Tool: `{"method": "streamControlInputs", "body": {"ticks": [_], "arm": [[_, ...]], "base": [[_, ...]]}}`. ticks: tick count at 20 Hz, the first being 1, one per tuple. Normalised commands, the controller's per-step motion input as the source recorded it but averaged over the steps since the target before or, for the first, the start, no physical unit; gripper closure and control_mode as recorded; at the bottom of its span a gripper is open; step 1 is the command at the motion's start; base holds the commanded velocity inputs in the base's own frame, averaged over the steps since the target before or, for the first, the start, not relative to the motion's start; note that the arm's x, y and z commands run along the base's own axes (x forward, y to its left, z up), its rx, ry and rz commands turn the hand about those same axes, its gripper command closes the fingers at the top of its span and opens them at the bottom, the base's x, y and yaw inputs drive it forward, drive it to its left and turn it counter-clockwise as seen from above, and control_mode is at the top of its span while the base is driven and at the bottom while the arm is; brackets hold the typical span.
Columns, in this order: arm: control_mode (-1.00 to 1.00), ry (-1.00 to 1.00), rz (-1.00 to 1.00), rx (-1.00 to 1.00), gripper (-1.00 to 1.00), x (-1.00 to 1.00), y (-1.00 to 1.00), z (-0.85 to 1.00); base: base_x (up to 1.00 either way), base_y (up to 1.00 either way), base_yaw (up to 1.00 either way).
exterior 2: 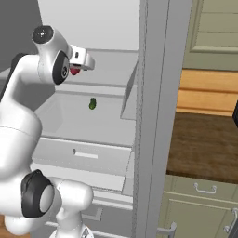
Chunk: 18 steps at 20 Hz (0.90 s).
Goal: Take the strawberry from the fridge and place it on top of the pancake, located on the dining counter.
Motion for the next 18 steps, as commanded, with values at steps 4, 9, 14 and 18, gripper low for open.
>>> {"method": "streamControlInputs", "body": {"ticks": [4,9,14,18], "arm": [[-1.0,0.0,0.1,-0.01,-1.0,0.0,0.02,-0.09],[-1.0,0.0,0.08,0.0,-1.0,0.0,0.0,-0.08],[-1.0,0.03,0.04,-0.02,1.0,0.11,0.04,-0.15],[-1.0,0.0,0.03,-0.01,1.0,0.23,0.11,-0.13]], "base": [[0.0,0.0,0.0],[0.0,0.0,0.0],[0.0,0.0,0.0],[0.0,0.0,0.0]]}}
